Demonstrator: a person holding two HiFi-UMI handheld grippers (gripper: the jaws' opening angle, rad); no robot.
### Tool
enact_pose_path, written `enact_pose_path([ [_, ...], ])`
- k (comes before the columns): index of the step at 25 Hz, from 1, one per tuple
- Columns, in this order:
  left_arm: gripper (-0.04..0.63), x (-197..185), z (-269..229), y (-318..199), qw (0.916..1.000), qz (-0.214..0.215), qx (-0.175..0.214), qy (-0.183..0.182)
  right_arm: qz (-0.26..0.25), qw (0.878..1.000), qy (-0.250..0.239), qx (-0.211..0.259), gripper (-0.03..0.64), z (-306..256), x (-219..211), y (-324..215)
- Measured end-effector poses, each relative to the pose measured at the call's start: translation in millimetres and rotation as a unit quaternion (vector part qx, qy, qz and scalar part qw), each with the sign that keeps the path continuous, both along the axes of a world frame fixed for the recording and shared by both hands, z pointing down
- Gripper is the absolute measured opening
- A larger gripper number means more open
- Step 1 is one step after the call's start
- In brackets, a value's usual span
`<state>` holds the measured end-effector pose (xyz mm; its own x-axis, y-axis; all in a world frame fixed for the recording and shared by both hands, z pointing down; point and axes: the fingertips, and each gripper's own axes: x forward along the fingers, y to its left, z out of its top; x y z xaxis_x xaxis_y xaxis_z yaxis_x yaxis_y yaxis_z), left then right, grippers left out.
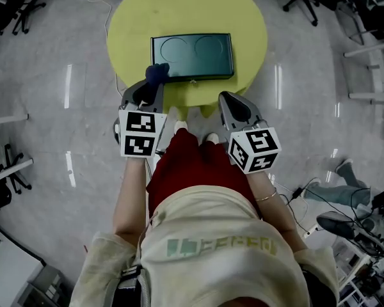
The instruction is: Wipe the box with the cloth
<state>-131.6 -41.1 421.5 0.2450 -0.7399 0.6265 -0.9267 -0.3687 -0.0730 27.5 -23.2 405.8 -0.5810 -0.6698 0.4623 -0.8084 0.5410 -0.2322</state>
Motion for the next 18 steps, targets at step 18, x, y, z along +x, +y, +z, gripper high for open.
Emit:
enact_pose_path([
  [18, 0.061, 251, 20, 40, 0.9814, 0.166, -0.042, 0.087, 0.081, 0.996, -0.004, -0.029, 0.038, 19, 166, 71],
])
